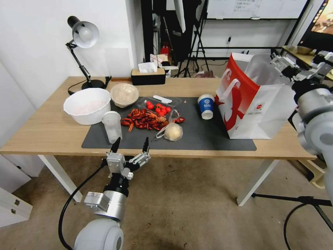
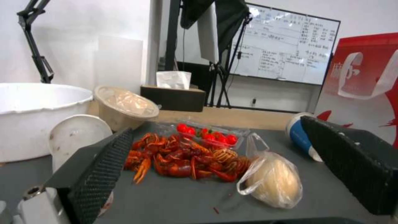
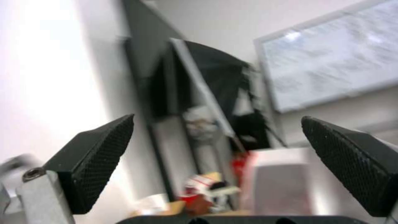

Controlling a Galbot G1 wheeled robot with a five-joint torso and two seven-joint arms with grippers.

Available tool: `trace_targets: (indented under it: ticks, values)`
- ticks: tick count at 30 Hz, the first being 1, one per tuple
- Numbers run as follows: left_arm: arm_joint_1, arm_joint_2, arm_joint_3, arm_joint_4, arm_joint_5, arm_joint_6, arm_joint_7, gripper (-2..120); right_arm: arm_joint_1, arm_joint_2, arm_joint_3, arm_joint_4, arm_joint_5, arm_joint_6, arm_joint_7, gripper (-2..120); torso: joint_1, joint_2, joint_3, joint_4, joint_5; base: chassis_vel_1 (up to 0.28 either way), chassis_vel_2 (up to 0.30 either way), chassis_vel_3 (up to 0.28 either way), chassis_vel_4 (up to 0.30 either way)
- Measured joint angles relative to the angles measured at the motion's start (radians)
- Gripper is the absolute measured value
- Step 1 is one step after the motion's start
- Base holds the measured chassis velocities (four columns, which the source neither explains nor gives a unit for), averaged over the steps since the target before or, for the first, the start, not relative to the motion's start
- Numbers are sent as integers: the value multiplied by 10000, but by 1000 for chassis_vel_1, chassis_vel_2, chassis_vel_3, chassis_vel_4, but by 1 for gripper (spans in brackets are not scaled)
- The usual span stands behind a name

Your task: Pick up the trash from the table and place it into the takeout bag.

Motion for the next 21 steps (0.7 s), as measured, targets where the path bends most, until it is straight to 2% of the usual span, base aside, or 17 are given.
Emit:
trace_targets:
  ticks: [2, 5, 6, 7, 8, 9, 10, 13, 14, 17, 18, 21]
  values:
    - [-21, 34, -23, 6, -27, -33, 0, 100, -1190, 132, 61, 642, -830, 655, -1151, 100, 0, 0, 0, 1, -1, 0, 0, 0, 0]
    - [-25, 57, -50, 9, -62, -50, -2, 100, -1853, 346, 9, 911, -1532, 1060, -1656, 100, 0, 0, -1, -2, -1, 0, 0, 0, 0]
    - [-10, 74, -94, 9, -87, -98, -8, 100, -2542, 647, -112, 1092, -2492, 1467, -2003, 100, 0, 0, -1, 2, 2, 0, 0, 0, 0]
    - [-10, 74, -94, 9, -87, -98, -8, 100, -2542, 647, -112, 1092, -2492, 1467, -2003, 100, 0, 0, -1, 2, 2, 0, 0, 0, 0]
    - [-4, 86, -110, 9, -103, -118, -13, 100, -3023, 870, -185, 1183, -3214, 1706, -2141, 100, 0, 0, 0, 2, 1, 0, 0, 0, 0]
    - [-10, 113, -122, 20, -125, -134, -17, 100, -3639, 1153, -277, 1264, -4119, 2073, -2170, 100, 0, 1, -1, 3, 0, 0, 0, 0, 0]
    - [-10, 113, -122, 20, -125, -134, -17, 100, -3639, 1153, -277, 1264, -4119, 2073, -2170, 100, 0, 1, -1, 3, 0, 0, 0, 0, 0]
    - [-22, 173, -145, 92, -174, -169, -23, 100, -5196, 1780, -419, 1251, -6024, 3102, -2103, 100, -1, 1, -1, 0, -2, 0, 0, 0, 0]
    - [-22, 173, -145, 92, -174, -169, -23, 100, -5196, 1780, -419, 1251, -6024, 3102, -2103, 100, -1, 1, -1, 0, -2, 0, 0, 0, 0]
    - [-8, 222, -190, 136, -206, -218, -36, 100, -6533, 2363, -568, 798, -7473, 3931, -1576, 100, -1, 1, -1, 0, -1, 0, 0, 0, 0]
    - [-8, 222, -190, 136, -206, -218, -36, 100, -6533, 2363, -568, 798, -7473, 3931, -1576, 100, -1, 1, -1, 0, -1, 0, 0, 0, 0]
    - [7, 229, -253, 151, -209, -267, -46, 100, -7436, 2798, -859, -52, -8317, 4731, -1106, 100, 0, 1, -1, 2, -1, 0, 0, 0, 0]
